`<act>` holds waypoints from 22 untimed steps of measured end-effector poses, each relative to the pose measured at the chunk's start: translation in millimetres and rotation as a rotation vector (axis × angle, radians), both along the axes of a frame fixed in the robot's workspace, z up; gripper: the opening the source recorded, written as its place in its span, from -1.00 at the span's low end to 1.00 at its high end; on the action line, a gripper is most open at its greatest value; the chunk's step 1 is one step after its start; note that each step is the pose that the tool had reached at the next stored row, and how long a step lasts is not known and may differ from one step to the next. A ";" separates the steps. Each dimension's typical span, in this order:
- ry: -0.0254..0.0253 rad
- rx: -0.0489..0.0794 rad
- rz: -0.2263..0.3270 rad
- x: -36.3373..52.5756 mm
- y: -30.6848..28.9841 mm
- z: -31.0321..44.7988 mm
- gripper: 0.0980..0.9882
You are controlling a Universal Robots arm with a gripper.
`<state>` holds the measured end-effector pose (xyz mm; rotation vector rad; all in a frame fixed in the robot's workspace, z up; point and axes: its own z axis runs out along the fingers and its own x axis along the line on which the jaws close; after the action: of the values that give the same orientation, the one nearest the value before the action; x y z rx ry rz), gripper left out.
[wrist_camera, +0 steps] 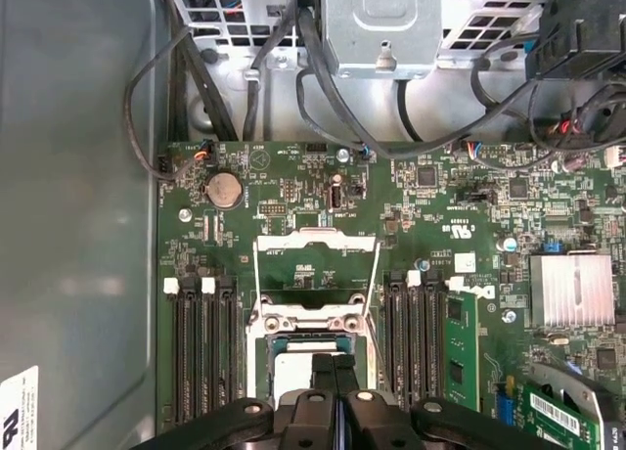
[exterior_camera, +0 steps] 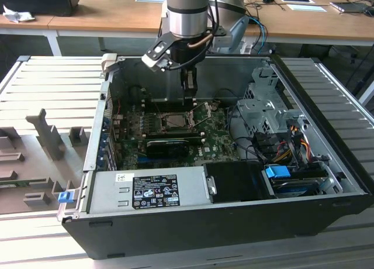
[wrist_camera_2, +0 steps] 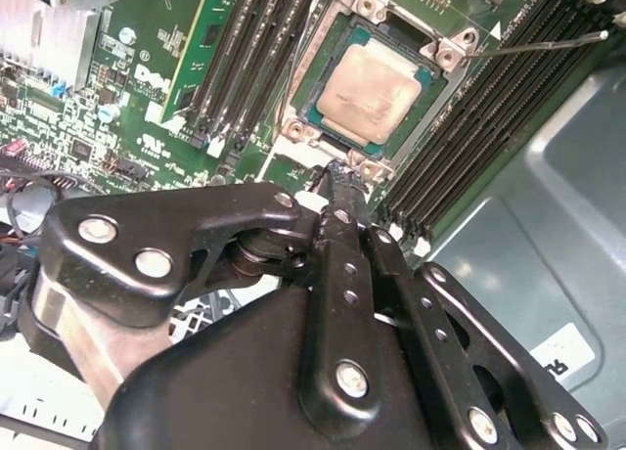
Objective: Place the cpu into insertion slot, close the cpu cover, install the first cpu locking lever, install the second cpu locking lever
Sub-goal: 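Close the cpu cover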
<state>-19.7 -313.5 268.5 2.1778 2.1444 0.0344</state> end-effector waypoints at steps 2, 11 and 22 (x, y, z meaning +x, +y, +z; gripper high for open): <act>0.0002 -0.001 0.000 1.6 0.0 0.4 -0.98; 0.0013 -0.005 0.000 9.9 0.3 6.0 -0.98; 0.0030 -0.005 0.000 20.2 0.9 8.9 -0.98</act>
<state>0.5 -312.6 277.4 2.1766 2.1438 0.0256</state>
